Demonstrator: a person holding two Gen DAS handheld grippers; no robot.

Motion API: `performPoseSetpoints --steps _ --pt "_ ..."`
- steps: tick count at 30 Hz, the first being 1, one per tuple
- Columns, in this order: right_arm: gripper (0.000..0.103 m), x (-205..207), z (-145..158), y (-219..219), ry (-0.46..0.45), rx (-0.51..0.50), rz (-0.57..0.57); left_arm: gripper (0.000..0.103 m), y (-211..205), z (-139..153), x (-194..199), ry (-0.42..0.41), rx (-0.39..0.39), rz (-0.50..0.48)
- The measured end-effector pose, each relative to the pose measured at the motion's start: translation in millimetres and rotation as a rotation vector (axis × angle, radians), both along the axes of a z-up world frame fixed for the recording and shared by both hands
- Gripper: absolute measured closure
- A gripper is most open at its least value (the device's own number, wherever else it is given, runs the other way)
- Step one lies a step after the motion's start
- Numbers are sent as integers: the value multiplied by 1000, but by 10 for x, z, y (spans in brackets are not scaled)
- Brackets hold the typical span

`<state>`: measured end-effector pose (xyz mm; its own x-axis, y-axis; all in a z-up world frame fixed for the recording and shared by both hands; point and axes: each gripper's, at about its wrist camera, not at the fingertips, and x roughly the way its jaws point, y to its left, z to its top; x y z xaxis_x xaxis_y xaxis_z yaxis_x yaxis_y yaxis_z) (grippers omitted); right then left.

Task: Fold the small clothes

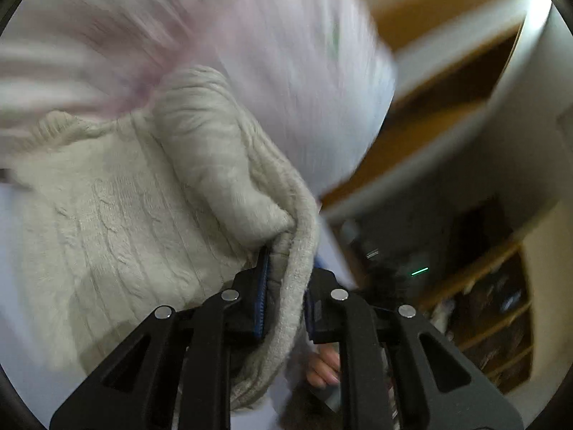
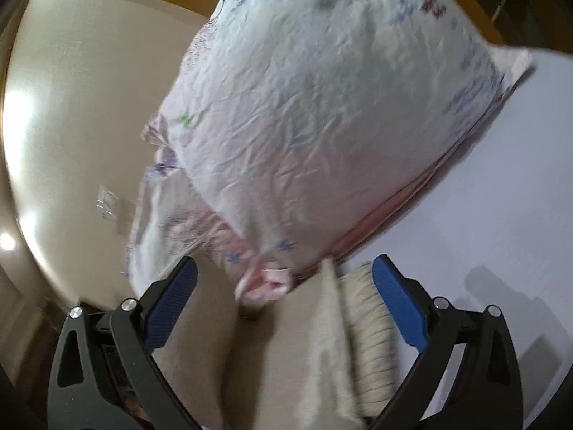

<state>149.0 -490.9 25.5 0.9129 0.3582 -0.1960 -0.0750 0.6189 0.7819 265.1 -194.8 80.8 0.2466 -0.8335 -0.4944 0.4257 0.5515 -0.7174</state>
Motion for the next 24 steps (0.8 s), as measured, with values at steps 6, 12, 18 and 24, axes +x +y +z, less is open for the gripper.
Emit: performPoseSetpoints --steps 6,12,18,24 --pt "3 6 -7 -143 51 25 30 71 -245 2 -77 22 -70 -131" --pt "2 377 -200 168 294 -10 239 21 789 119 -193 -138 190 201" --pt "2 485 -347 345 404 -96 251 21 964 -594 -216 67 291 182" --pt "46 480 -379 495 400 -151 265 14 763 -779 -299 108 233 149"
